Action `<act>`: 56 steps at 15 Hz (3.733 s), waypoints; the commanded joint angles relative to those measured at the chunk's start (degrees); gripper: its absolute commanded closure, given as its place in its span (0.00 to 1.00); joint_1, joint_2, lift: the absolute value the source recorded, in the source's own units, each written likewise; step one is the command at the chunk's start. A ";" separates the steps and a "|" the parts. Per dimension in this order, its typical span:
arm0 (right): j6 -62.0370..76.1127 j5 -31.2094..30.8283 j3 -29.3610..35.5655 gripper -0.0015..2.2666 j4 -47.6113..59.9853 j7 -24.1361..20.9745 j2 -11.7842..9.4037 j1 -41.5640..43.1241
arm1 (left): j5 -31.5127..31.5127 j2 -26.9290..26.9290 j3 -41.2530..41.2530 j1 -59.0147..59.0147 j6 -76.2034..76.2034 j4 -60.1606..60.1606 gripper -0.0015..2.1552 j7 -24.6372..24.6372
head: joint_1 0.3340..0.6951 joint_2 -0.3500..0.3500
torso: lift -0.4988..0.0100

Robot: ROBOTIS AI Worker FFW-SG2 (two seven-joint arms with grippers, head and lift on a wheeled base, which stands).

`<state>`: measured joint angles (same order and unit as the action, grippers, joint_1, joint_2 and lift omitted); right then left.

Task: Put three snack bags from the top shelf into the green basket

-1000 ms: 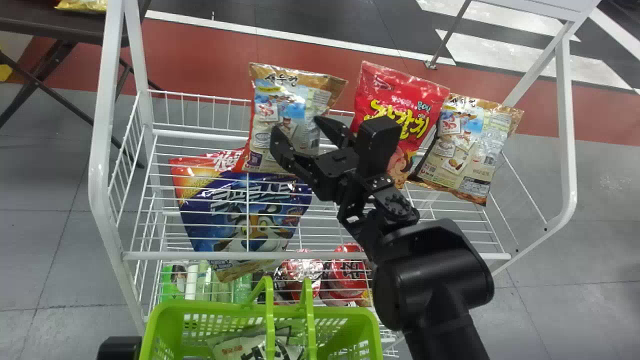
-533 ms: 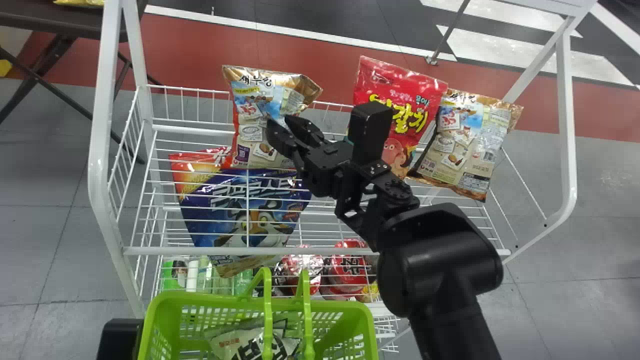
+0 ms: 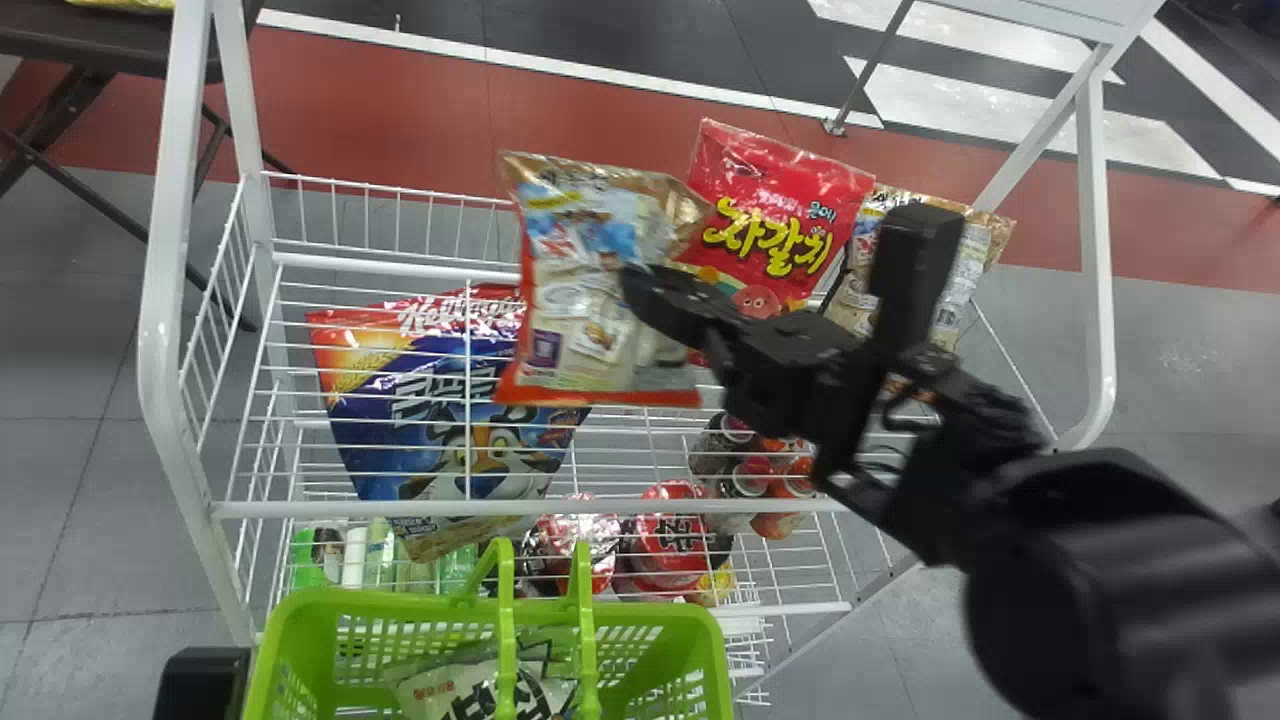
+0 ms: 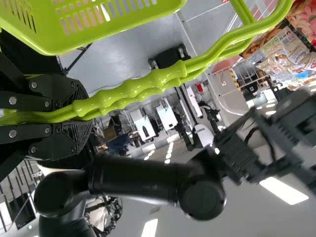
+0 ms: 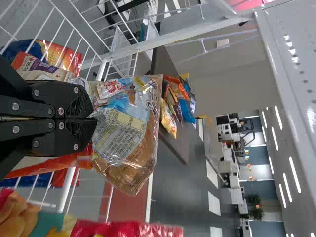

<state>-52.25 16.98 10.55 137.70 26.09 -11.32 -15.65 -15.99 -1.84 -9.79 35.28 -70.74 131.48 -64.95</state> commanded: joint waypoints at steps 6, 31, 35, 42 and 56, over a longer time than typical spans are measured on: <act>-36.48 14.75 25.13 0.95 16.37 10.56 -1.86 -13.44 | -0.36 0.17 -0.06 0.05 0.82 -0.09 0.79 -0.09 | 1.00 0.00 | 0.89; -7.13 7.28 -9.76 0.46 -16.50 17.76 -3.09 -14.94 | 0.17 0.17 -0.85 1.72 0.82 1.50 0.79 -0.09 | 1.00 0.00 | 0.89; -21.37 7.28 -2.82 0.00 -6.75 17.76 -3.18 -17.66 | 0.17 0.17 -0.85 1.72 0.99 1.32 0.79 0.08 | 1.00 0.00 | 0.89; -37.83 8.16 12.74 0.03 6.00 25.59 -2.74 -19.24 | 0.35 0.44 -0.85 1.63 0.99 1.06 0.79 0.17 | 1.00 0.00 | 0.89; 21.52 11.41 20.91 0.05 3.80 0.36 3.24 -19.42 | 0.17 0.17 -0.58 1.72 1.70 0.62 0.79 -0.53 | 1.00 0.00 | 0.89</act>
<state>-42.26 30.98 33.56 143.94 28.71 -8.23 -35.00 -15.82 -1.66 -10.37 36.98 -69.13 132.11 -65.40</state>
